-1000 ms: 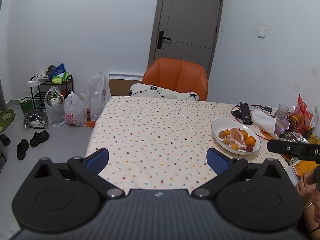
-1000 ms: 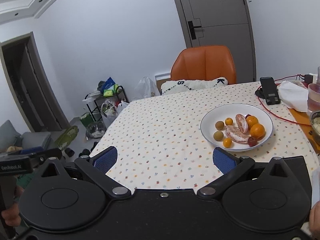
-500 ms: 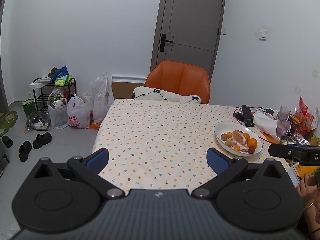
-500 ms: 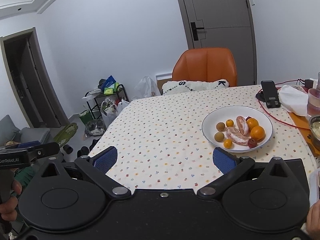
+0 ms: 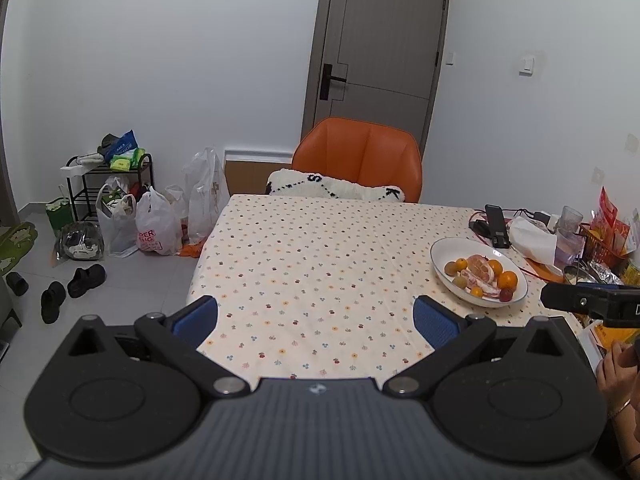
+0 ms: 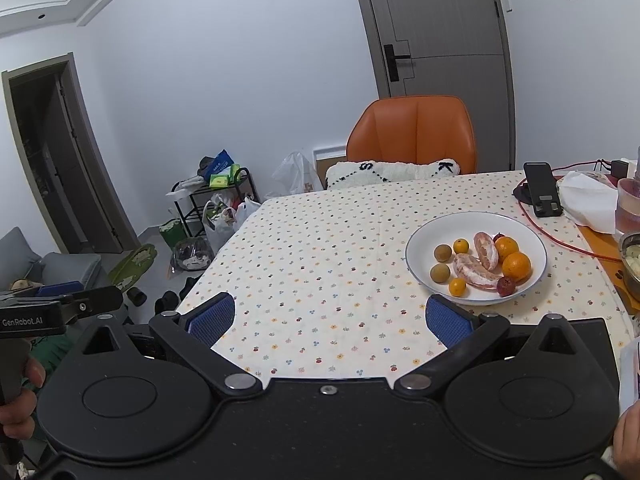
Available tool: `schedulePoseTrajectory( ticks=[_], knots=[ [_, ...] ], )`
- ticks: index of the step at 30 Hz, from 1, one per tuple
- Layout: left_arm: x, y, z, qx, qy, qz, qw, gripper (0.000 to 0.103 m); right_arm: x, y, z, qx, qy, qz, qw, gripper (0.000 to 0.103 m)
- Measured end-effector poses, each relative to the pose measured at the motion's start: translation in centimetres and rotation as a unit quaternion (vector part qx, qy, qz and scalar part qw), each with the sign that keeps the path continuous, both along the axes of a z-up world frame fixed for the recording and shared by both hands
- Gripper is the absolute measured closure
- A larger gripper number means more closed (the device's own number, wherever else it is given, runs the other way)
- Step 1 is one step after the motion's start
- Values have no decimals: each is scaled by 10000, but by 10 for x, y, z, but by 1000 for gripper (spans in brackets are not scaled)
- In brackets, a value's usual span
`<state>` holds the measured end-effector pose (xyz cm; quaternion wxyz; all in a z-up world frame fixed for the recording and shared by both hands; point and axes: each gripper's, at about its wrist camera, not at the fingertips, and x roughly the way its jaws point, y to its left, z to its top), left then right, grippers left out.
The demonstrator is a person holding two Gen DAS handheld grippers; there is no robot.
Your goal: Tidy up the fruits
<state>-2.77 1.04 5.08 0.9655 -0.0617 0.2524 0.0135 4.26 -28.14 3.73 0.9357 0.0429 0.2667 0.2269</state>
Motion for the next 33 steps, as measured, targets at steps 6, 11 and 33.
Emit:
schedulePoseTrajectory(
  ticks=[6,11,33],
  knots=[
    [0,0,-1,7,-1,-7,10000,0,0,1,0,12,3,12,10000,0],
    [0,0,0,6,-5,-9,10000,0,0,-1,0,-2,-8,34,10000,0],
    [-1,2,-2,0,28,7,10000,0,0,1,2,-26,-22,31,10000,0]
  ],
)
